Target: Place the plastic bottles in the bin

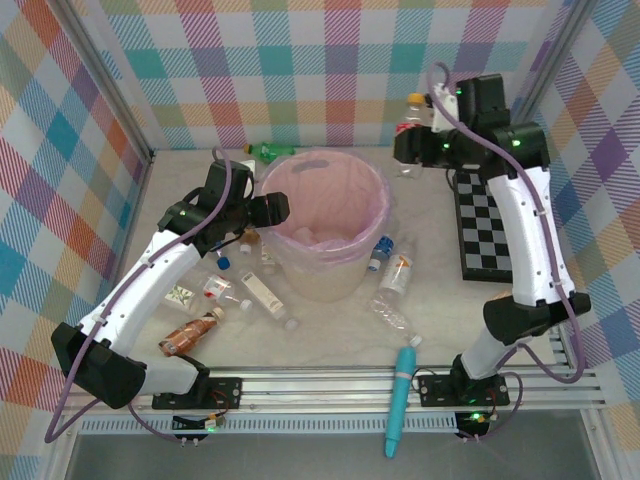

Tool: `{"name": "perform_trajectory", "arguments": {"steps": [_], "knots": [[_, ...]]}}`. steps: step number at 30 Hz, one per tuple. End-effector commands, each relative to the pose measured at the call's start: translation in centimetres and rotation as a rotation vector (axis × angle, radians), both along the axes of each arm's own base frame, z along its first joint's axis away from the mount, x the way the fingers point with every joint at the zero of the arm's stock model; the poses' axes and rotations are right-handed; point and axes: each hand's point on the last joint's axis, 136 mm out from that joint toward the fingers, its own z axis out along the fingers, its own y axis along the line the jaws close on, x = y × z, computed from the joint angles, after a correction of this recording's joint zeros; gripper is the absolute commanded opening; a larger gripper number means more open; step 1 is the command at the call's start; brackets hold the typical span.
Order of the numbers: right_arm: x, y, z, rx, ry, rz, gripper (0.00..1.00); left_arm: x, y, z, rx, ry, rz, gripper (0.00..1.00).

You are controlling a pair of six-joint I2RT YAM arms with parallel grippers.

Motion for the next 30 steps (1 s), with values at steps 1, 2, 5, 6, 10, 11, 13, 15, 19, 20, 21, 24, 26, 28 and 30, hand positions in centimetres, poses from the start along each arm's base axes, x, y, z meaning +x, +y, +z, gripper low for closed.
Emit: {"name": "perform_trajectory", "arguments": {"steps": [1,2,5,6,10,11,13,15,19,20,21,24,26,28,30], "knots": [[-1.6,4.0,-1.8,-0.008,0.109,0.105,0.54,0.0,-0.2,0.7,0.015,-0.024,-0.017,0.77],[-1.8,5.2,-2.0,-0.013,0.114,0.131,0.54,0.0,-0.2,0.8,0.014,-0.026,-0.018,0.77],[-2.7,8.7,-3.7,-0.044,0.153,0.206,0.53,-0.2,-0.2,0.9,0.011,-0.029,-0.021,0.77],[-2.9,9.6,-4.5,-0.061,0.167,0.222,0.53,-0.2,-0.2,1.0,0.009,-0.031,-0.022,0.77],[-3.3,11.9,-8.5,-0.182,0.223,0.256,0.53,-0.4,0.0,1.2,0.013,-0.038,-0.019,0.77],[-3.2,12.3,-9.5,-0.209,0.239,0.261,0.53,-0.4,0.1,1.2,0.015,-0.04,-0.016,0.77],[-3.1,13.2,-11.3,-0.252,0.262,0.275,0.53,-0.5,0.2,1.1,0.018,-0.036,-0.014,0.77],[-3.0,13.9,-13.5,-0.3,0.292,0.287,0.52,-0.6,0.2,1.1,0.016,-0.037,-0.014,0.77],[-2.4,14.4,-17.9,-0.389,0.349,0.279,0.52,-0.4,0.1,1.2,0.015,-0.038,-0.016,0.77],[-2.3,14.5,-19.1,-0.401,0.355,0.276,0.52,-0.4,0.1,1.3,0.013,-0.042,-0.017,0.77],[-2.2,14.6,-19.9,-0.408,0.356,0.274,0.52,-0.3,0.0,1.4,0.011,-0.043,-0.018,0.77],[-1.8,14.6,-22.8,-0.429,0.376,0.255,0.53,-0.2,-0.1,1.4,0.013,-0.041,-0.02,0.77],[-1.6,14.5,-24.8,-0.447,0.391,0.241,0.54,-0.2,-0.1,1.2,0.014,-0.039,-0.02,0.77],[-1.5,14.7,-26.2,-0.449,0.414,0.236,0.57,-0.1,-0.2,1.0,0.011,-0.035,-0.02,0.77],[-1.4,14.8,-27.5,-0.454,0.429,0.232,0.61,-0.1,-0.3,0.9,0.007,-0.035,-0.022,0.77]]}}
